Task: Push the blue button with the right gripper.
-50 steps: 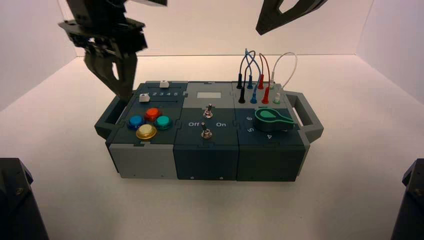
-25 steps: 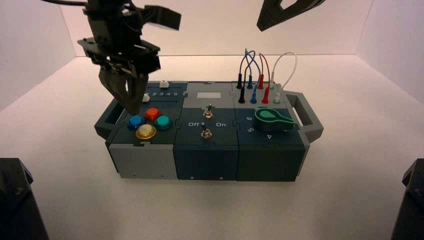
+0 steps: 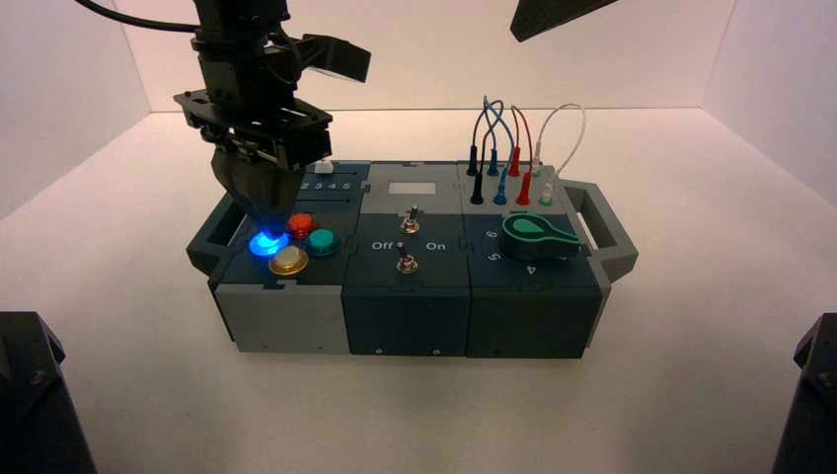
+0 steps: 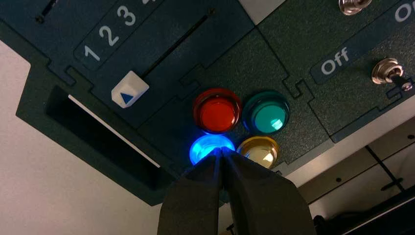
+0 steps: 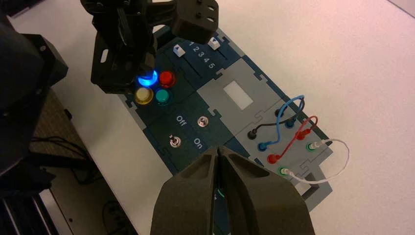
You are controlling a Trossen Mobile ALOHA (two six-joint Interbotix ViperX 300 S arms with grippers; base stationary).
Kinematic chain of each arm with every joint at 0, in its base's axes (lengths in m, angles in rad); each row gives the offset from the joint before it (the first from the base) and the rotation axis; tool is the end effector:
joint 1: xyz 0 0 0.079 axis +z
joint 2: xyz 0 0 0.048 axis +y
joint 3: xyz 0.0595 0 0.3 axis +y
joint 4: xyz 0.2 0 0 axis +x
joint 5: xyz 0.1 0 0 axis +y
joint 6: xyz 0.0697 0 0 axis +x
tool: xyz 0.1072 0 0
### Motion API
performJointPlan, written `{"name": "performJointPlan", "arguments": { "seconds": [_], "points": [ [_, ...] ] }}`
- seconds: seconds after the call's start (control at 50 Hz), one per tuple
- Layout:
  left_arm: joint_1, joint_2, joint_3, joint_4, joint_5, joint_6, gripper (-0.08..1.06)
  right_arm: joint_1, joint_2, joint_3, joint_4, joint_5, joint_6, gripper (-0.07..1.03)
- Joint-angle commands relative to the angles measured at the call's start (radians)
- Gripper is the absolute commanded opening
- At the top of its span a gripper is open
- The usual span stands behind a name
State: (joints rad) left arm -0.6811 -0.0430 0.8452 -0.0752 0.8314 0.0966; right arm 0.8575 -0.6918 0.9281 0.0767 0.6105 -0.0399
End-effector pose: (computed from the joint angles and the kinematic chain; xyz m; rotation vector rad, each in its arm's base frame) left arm 0.1836 -0.1614 0.0373 0.5459 1.5716 -0.6002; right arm 0.1664 0.2042 0.1935 -0.3252 0.8111 0.8358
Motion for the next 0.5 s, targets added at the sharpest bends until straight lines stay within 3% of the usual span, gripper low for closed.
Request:
{"name": "performJointPlan", "arguments": {
  "seconds": [0.02,0.3,0.5],
  "points": [
    [0.000,-0.021,-0.012,0.003,0.009,-0.011,-0.03,0.003,-0.011,-0.006,-0.012,-0.015,-0.005,-0.02],
    [0.000,-0.202,-0.031,0.003,0.081,-0.032,-0.03,-0.008,-0.044,0.035,-0.044,-0.046,0.000,-0.02],
    [0.000,-0.216,-0.029,0.003,0.097,-0.032,-0.03,-0.051,-0.049,0.040,-0.049,-0.060,0.008,-0.02]
  ]
}}
